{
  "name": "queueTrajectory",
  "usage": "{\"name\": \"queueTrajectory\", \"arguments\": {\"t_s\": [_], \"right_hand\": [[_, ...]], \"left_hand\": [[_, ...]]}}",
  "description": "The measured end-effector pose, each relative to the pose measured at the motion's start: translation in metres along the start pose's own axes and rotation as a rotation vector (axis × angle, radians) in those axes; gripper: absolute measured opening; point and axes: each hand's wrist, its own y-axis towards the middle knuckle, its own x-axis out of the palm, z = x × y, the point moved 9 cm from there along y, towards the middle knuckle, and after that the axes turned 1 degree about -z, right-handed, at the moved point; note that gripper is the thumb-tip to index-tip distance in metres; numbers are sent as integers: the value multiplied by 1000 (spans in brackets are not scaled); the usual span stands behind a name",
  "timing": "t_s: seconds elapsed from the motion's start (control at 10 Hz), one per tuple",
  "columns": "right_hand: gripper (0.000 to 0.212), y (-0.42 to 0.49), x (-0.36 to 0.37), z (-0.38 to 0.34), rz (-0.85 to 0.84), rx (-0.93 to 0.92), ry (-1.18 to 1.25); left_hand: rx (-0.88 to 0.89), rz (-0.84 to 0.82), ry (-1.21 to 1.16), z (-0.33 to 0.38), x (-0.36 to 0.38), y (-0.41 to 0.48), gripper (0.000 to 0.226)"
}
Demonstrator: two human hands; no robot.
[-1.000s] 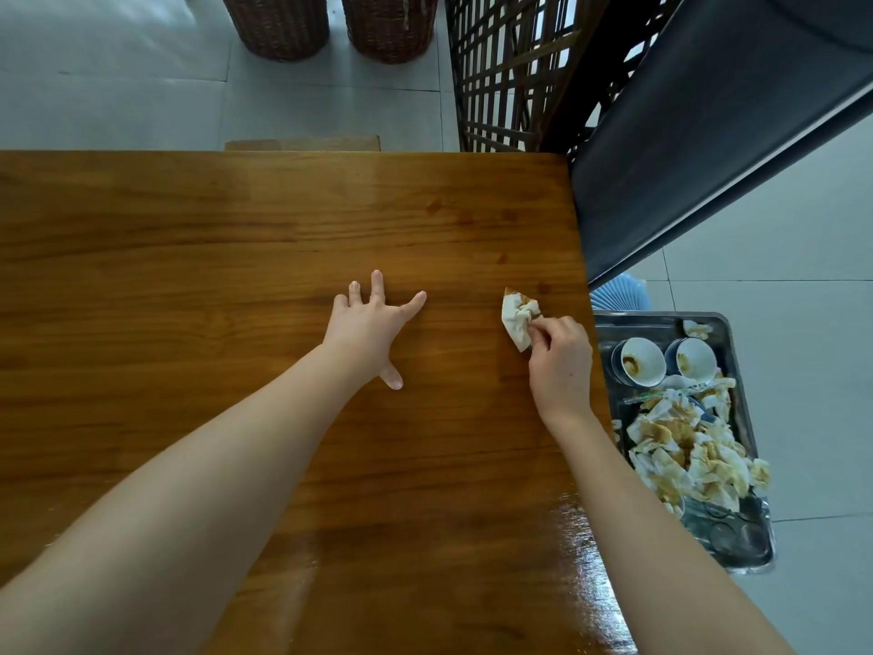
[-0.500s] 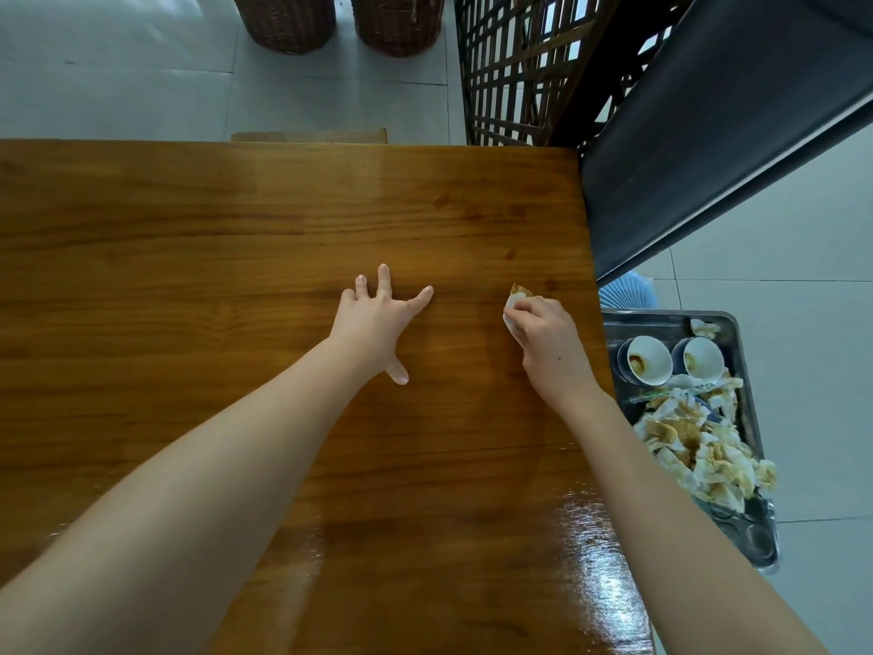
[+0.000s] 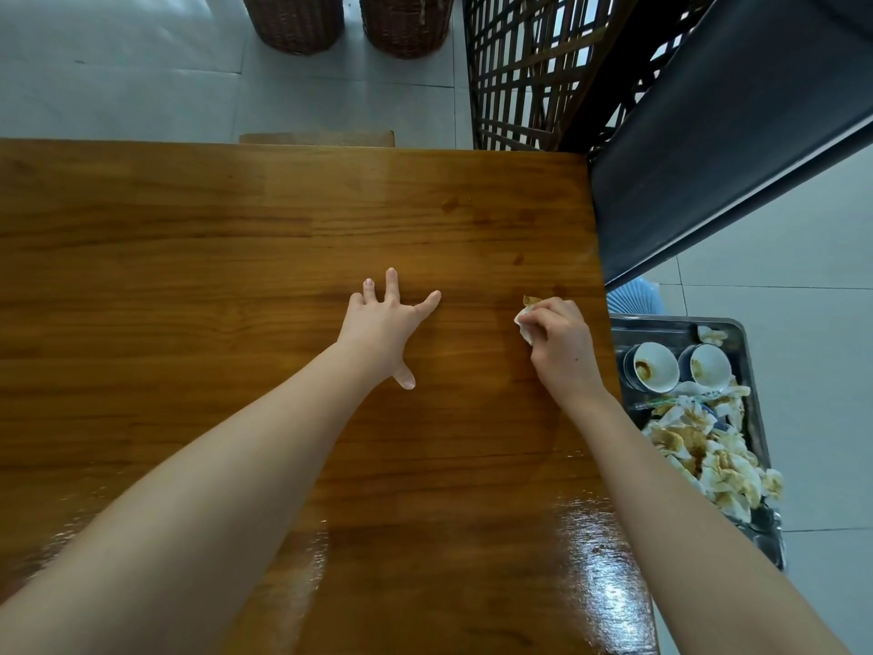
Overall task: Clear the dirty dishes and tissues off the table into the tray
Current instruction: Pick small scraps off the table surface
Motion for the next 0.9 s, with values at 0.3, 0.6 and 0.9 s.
{"name": "queueTrajectory", "arguments": {"t_s": [0.3,0.6,0.9], "right_hand": [[17,28,-16,28,122,180,9],[23,34,-23,48,146,312,-15],[28,-17,1,9,39,243,-24]], "left_hand": [[8,-4,1,0,0,0,130],[10,3,9,1,1,0,131],[13,-1,15,1,-1,-1,130]]}}
